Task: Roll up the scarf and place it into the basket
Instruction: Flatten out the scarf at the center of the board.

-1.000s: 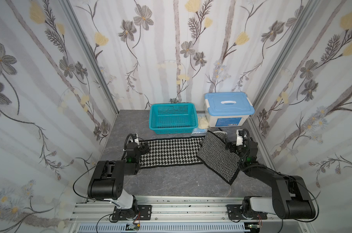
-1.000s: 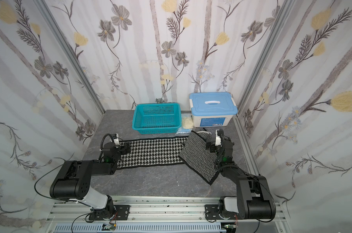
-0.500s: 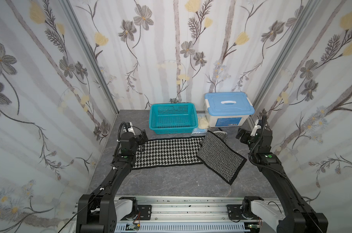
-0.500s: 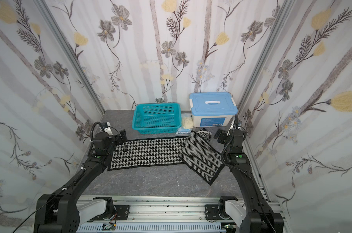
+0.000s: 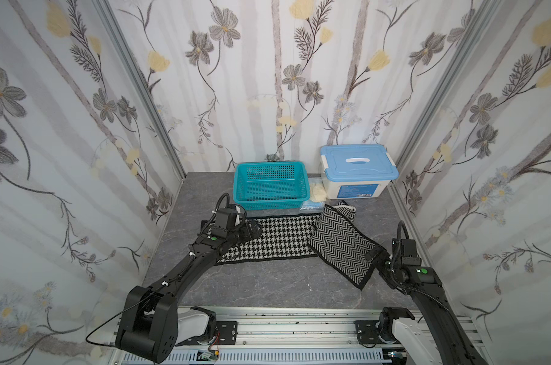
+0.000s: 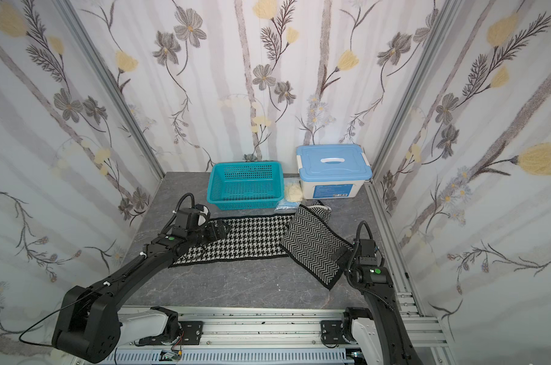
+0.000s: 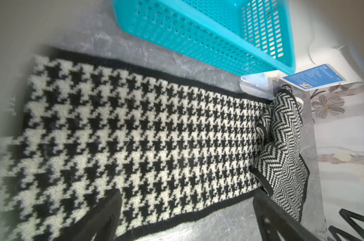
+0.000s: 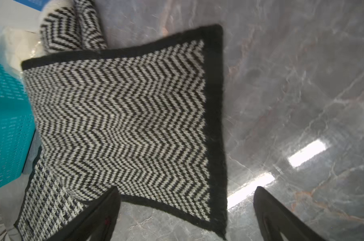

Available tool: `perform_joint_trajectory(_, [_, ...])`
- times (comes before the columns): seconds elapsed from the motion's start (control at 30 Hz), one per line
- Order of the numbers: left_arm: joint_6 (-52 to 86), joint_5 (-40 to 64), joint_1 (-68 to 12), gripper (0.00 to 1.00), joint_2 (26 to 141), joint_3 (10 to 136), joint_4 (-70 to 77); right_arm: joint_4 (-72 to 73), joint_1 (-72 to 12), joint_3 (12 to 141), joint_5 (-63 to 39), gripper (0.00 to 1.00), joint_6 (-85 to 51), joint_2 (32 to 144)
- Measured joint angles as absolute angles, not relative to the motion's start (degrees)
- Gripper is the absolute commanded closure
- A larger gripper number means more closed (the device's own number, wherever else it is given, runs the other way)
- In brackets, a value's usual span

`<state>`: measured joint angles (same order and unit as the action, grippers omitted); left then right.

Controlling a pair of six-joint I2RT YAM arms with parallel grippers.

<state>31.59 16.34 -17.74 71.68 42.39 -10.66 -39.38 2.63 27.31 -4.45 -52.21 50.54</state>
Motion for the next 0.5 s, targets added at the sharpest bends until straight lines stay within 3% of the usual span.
perform_joint_trajectory(0.13, [33.2, 20.8, -18.4, 0.00, 71.7, 42.2, -12.4, -39.9, 2.6, 24.4, -4.4, 0.00, -55.6, 48.8])
perform_joint_trajectory(0.5, [35.4, 27.7, -18.4, 0.00, 78.6, 46.7, -12.7, -31.8, 1.2, 25.3, -5.5, 0.07, -57.7, 66.2])
